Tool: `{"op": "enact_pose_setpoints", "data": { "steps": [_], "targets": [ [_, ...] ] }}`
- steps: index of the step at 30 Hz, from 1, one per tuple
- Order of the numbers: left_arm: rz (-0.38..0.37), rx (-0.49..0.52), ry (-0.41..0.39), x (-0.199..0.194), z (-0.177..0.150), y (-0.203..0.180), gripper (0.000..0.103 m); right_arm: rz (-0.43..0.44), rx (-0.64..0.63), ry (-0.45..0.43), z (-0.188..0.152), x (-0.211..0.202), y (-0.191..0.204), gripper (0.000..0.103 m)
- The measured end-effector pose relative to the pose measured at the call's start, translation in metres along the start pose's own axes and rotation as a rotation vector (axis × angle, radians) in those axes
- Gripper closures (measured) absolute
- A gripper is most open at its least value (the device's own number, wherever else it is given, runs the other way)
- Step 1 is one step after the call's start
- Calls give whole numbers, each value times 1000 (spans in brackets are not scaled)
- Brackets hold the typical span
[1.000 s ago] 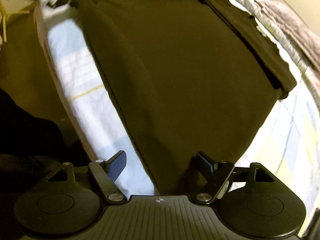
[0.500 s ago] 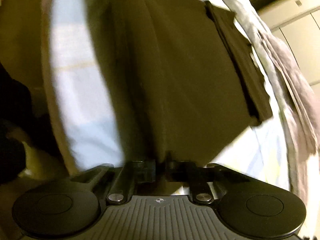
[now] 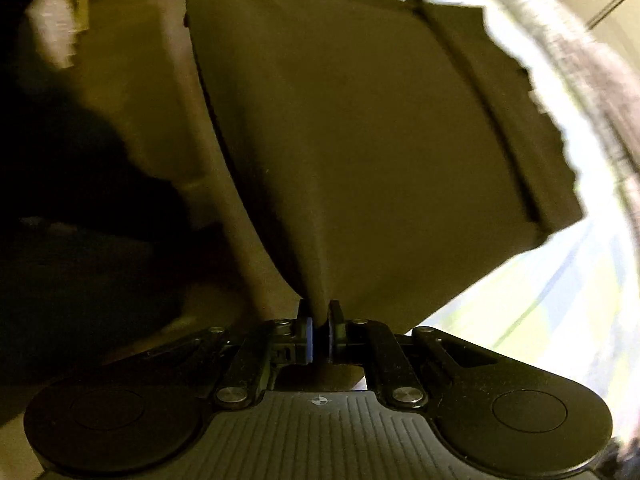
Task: Fold clothes
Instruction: 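Grasp the hem with both grippers and lift it toward the collar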
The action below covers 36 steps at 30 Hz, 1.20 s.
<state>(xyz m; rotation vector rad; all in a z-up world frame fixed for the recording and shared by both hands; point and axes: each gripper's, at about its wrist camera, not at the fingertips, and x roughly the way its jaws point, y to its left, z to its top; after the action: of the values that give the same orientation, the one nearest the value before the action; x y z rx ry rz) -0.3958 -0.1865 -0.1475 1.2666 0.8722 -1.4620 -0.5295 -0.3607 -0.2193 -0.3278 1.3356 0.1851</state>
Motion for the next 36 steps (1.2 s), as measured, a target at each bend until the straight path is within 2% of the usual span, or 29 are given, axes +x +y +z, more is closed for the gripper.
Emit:
{"op": "enact_pose_setpoints", "data": {
  "steps": [2,4,7,10,14,17,19,22,25,28,31,33,36],
  "targets": [
    [-48,-24,19,-6,-5,-15,100,92,12,20,-8,-7,14,98],
    [-71,-57,29,-11,-6,-20,100,149,20,32,-12,-12,18,98],
    [-24,-86,2,-22,10,8,100,144,5,15,-4,-22,-4,98],
    [92,-97,-60,-38,35,56,100,57,-6,-45,19,-40,-53,98],
    [252,-94,-158,-51,73,131,100,-121,-11,-136,64,-54,-138,98],
    [299,-98,-192,-42,94,190,100,-223,-26,-172,100,-49,-188,98],
    [318,-106,-212,-32,106,230,99,-253,-23,-169,123,-35,-226,98],
    [293,-124,-217,0,119,282,99,-257,-15,-132,155,-2,-276,98],
    [248,-132,-204,34,128,328,99,-210,27,-79,170,39,-319,98],
    [193,-150,-189,64,133,371,99,-177,60,-31,180,69,-335,98],
    [162,-144,-179,85,139,397,98,-164,119,-1,185,89,-358,98],
    [142,-160,-176,97,146,416,98,-165,143,11,170,82,-349,98],
    [116,-188,-162,110,154,435,98,-151,174,19,169,87,-373,98]
  ]
}}
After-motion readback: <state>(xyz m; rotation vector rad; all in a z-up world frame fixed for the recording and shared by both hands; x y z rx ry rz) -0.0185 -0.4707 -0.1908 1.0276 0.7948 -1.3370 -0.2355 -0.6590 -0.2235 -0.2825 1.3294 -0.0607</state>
